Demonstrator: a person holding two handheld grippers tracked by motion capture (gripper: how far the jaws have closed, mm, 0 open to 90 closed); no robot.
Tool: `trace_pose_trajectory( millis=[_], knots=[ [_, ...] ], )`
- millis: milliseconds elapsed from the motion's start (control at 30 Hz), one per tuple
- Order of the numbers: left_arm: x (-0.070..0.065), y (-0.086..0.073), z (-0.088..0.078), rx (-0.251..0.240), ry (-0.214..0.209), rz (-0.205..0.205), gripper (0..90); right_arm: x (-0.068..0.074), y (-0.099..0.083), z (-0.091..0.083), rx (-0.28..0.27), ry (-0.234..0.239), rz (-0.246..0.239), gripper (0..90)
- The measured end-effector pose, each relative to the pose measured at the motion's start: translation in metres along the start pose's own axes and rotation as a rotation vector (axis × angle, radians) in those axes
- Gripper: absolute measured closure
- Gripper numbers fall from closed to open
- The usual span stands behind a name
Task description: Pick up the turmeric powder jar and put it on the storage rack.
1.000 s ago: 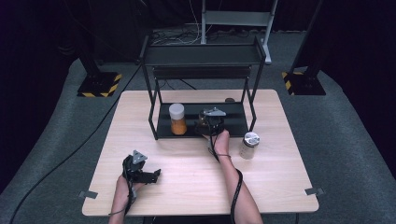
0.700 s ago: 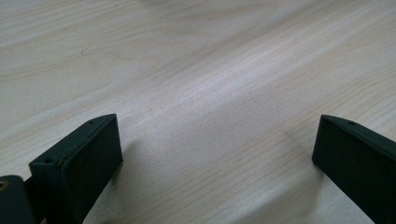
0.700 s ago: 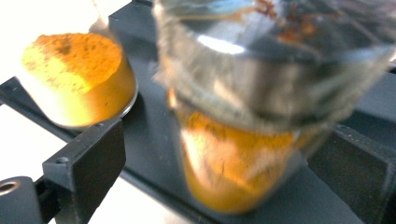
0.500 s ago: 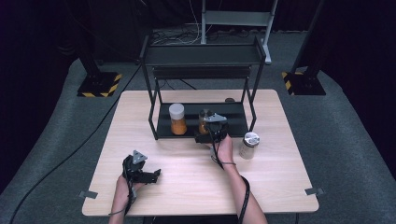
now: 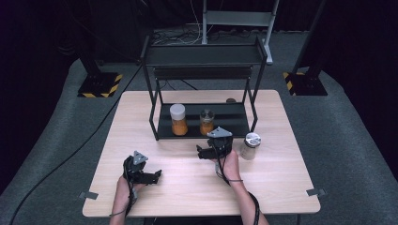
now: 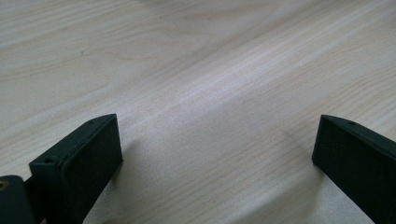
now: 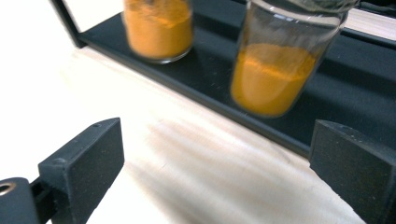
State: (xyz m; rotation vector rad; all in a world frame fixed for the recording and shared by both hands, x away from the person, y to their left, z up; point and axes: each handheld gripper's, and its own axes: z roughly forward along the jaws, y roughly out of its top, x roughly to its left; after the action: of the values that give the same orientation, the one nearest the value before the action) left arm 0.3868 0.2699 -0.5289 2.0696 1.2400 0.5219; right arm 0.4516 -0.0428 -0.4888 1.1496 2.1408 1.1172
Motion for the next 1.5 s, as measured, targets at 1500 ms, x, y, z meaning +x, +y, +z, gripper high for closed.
trace_pose_trajectory(
  millis=[1500],
  knots=[
    [-0.001, 0.0, 0.0, -0.002, 0.008, 0.005, 1.1, -0.007, -0.105, -0.092, -0.009, 0.0, 0.025, 0.0]
  ],
)
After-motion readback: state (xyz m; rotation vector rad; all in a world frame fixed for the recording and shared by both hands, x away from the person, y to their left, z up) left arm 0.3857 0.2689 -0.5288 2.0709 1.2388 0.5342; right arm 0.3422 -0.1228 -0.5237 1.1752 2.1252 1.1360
